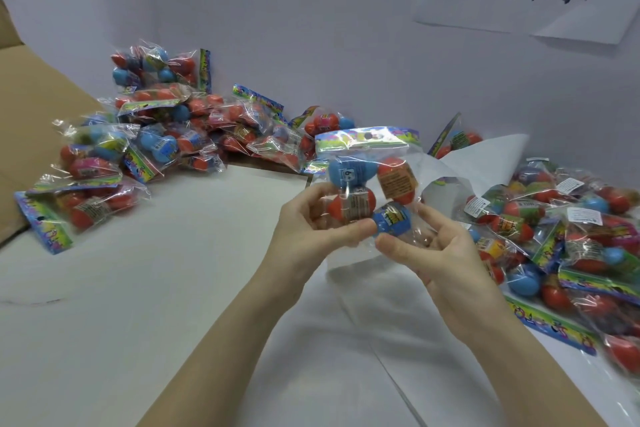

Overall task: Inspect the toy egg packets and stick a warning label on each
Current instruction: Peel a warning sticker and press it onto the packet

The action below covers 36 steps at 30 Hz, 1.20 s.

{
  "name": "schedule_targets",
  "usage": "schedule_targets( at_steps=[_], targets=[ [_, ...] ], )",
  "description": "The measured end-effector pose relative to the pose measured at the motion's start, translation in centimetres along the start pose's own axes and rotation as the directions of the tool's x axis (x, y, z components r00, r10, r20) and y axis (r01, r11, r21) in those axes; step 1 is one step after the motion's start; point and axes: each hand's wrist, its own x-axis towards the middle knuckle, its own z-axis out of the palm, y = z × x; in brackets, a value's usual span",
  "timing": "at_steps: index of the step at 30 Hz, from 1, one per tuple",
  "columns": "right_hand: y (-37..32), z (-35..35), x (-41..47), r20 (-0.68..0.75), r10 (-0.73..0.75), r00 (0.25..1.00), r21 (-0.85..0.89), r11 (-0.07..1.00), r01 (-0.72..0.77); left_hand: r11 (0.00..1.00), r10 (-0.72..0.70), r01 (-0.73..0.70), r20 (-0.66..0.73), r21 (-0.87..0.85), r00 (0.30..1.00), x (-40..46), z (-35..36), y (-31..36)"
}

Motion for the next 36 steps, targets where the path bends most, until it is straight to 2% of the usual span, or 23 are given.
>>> schedule_targets(
  at_steps=[2,4,6,7,8,9,11,12,13,15,18,20,21,22,23,25,26,27,29,33,36],
  targets=[
    [-0.2,0.1,0.0,0.004,-0.007,1.0,0.052,0.999,0.007,1.0,-0.001,0.001,-0.001,-0.006,1.0,-0.1,0.3,0.1],
    [-0.2,0.2,0.0,-0.104,-0.059,0.993,0.054,0.996,0.065,0.999,-0.041,0.041,-0.022,0.001,0.999,-0.2,0.5,0.1],
    [-0.1,0.0,0.1,-0.288,-0.204,0.936,-0.125,0.977,0.175,0.996,-0.076,0.081,-0.114,0.047,0.991,-0.2,0.6,0.2],
    [-0.1,-0.1,0.0,-0.36,-0.313,0.879,-0.276,0.936,0.22,0.994,-0.068,0.081,-0.167,0.069,0.984,-0.3,0.7,0.3],
    [-0.1,-0.2,-0.2,-0.385,-0.452,0.805,-0.45,0.853,0.264,0.996,-0.042,0.057,-0.198,0.073,0.979,-0.4,0.9,0.4],
    [0.1,-0.2,-0.2,-0.343,-0.607,0.717,-0.626,0.716,0.307,0.997,-0.015,0.029,-0.202,0.068,0.979,-0.4,1.0,0.6],
    [0.7,-0.3,-0.4,-0.122,-0.831,0.542,-0.861,0.361,0.359,0.999,-0.005,0.011,-0.112,0.051,0.994,-0.7,1.4,0.8],
    [1.0,-0.1,-0.4,-0.023,-0.876,0.482,-0.903,0.224,0.366,0.999,-0.03,0.031,-0.041,0.023,0.999,-0.9,1.6,0.9],
    [1.2,0.0,-0.4,0.052,-0.896,0.441,-0.913,0.137,0.385,0.998,-0.061,0.062,0.028,-0.025,0.998,-1.0,1.8,0.9],
    [1.2,0.2,-0.5,0.176,-0.895,0.409,-0.861,0.061,0.505,0.983,-0.111,0.125,0.103,-0.137,0.988,-1.3,1.9,0.9],
    [0.9,0.5,-0.8,0.322,-0.844,0.43,-0.684,0.106,0.721,0.968,-0.15,0.154,0.034,-0.2,0.988,-1.2,1.7,1.1],
    [0.8,0.9,-1.1,0.31,-0.851,0.423,-0.659,0.128,0.741,0.967,-0.162,0.154,-0.024,-0.201,0.987,-0.9,1.4,1.4],
    [0.7,0.8,-1.1,0.261,-0.863,0.433,-0.687,0.148,0.711,0.969,-0.164,0.154,-0.034,-0.195,0.986,-0.7,1.2,1.5],
    [0.5,0.8,-1.1,0.166,-0.863,0.477,-0.719,0.225,0.657,0.969,-0.166,0.156,-0.037,-0.192,0.985,-0.6,1.1,1.6],
    [0.2,0.8,-1.2,0.031,-0.826,0.562,-0.724,0.37,0.583,0.969,-0.165,0.155,-0.035,-0.19,0.986,-0.5,0.9,1.6],
    [-0.7,1.0,-1.1,-0.186,-0.59,0.786,-0.582,0.71,0.395,0.97,-0.157,0.15,-0.022,-0.191,0.987,-0.5,0.7,1.7],
    [-0.9,1.0,-1.0,-0.204,-0.446,0.871,-0.458,0.83,0.318,0.97,-0.15,0.144,-0.013,-0.198,0.989,-0.5,0.7,1.6],
    [-1.0,0.9,-0.9,-0.185,-0.338,0.923,-0.339,0.903,0.263,0.97,-0.14,0.135,-0.013,-0.2,0.99,-0.5,0.7,1.6],
    [-1.3,0.7,-0.8,-0.18,-0.281,0.943,-0.237,0.943,0.235,0.973,-0.129,0.123,-0.019,-0.196,0.991,-0.6,0.9,1.6],
    [-1.5,0.6,-0.7,-0.302,-0.249,0.92,-0.065,0.968,0.241,0.975,-0.107,0.104,-0.004,-0.197,0.994,-0.7,1.1,1.7],
    [-1.8,0.1,-0.6,-0.327,-0.233,0.916,-0.015,0.97,0.241,0.97,-0.119,0.115,-0.004,-0.216,0.993,-0.6,0.9,1.7]
  ],
)
